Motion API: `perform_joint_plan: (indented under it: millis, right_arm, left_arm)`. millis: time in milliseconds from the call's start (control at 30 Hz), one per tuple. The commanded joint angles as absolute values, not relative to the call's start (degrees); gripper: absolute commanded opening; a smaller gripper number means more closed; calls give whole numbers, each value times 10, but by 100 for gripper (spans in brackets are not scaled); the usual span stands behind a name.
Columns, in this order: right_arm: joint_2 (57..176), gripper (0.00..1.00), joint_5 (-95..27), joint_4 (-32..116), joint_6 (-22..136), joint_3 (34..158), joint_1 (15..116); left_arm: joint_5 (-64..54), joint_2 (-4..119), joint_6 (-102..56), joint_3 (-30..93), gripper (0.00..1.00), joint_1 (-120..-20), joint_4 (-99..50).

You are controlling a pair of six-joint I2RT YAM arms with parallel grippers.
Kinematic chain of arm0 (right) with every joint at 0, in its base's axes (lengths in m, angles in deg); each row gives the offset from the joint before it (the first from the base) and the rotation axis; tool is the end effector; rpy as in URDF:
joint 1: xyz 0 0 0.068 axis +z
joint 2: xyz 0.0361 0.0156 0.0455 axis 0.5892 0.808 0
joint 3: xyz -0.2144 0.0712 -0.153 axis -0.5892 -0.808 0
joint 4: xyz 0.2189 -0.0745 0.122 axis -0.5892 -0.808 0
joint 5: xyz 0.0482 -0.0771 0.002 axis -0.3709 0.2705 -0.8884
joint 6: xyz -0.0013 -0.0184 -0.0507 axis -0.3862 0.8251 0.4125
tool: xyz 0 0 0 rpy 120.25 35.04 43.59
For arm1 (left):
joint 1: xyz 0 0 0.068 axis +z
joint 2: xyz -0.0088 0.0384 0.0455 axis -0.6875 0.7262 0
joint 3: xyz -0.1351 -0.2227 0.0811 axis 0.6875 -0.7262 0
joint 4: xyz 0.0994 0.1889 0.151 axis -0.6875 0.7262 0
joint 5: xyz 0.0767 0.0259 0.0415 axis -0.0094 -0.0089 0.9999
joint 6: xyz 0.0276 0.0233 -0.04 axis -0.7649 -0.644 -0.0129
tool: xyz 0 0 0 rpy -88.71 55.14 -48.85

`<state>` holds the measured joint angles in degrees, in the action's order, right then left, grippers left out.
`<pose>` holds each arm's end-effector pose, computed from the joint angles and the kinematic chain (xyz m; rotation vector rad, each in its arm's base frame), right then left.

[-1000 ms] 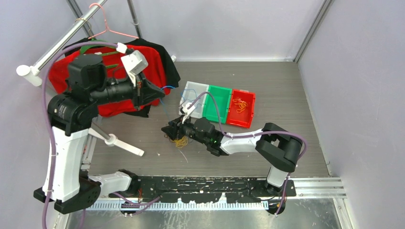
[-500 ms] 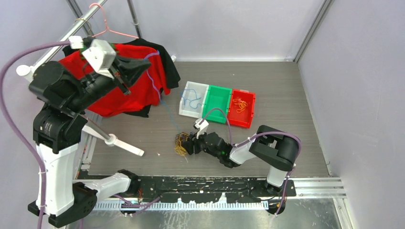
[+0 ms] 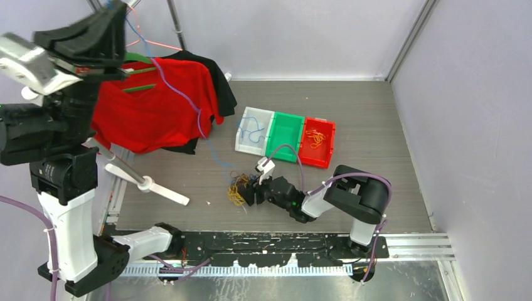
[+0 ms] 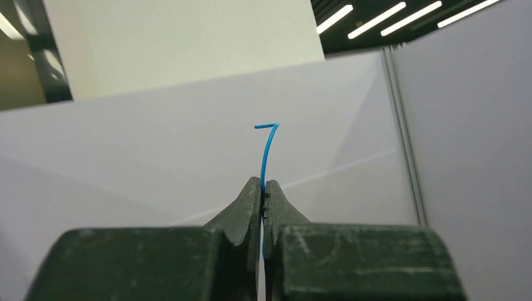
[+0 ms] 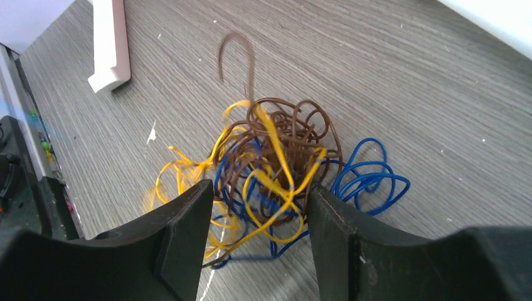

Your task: Untangle the cables

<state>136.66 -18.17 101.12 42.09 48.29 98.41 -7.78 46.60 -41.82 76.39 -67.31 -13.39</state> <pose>0.1463 0.2682 0.1277 -0.5706 1.8329 0.8930 0.0750 -0.0407 0.6588 0.3919 0.7282 -0.3570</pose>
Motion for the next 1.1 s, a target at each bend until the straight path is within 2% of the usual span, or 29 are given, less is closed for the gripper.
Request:
perform_joint_plan:
  millis: [0, 167, 300, 467, 667, 933, 1067]
  right_arm:
    - [1364, 61, -164, 1030, 419, 472, 989]
    - [1356, 61, -157, 1029, 418, 454, 991]
    - [1330, 63, -157, 1024, 418, 448, 991]
    - [1220, 73, -162, 926, 438, 480, 992]
    - [1111, 77, -195, 808, 482, 553, 992]
    - [1156, 75, -284, 779, 507, 719, 992]
    - [1187, 67, -246, 762, 503, 770, 988]
  left_arm:
    - [-36, 478, -443, 824, 0, -674, -278]
    - [-17, 496, -470, 867, 0, -674, -351]
    - [-53, 493, -454, 874, 0, -674, -296]
    - [-125, 442, -441, 767, 0, -674, -248]
    - [-138, 408, -439, 677, 0, -674, -226]
    - [-179, 397, -411, 608, 0, -674, -195]
    - [-196, 403, -406, 579, 0, -674, -188]
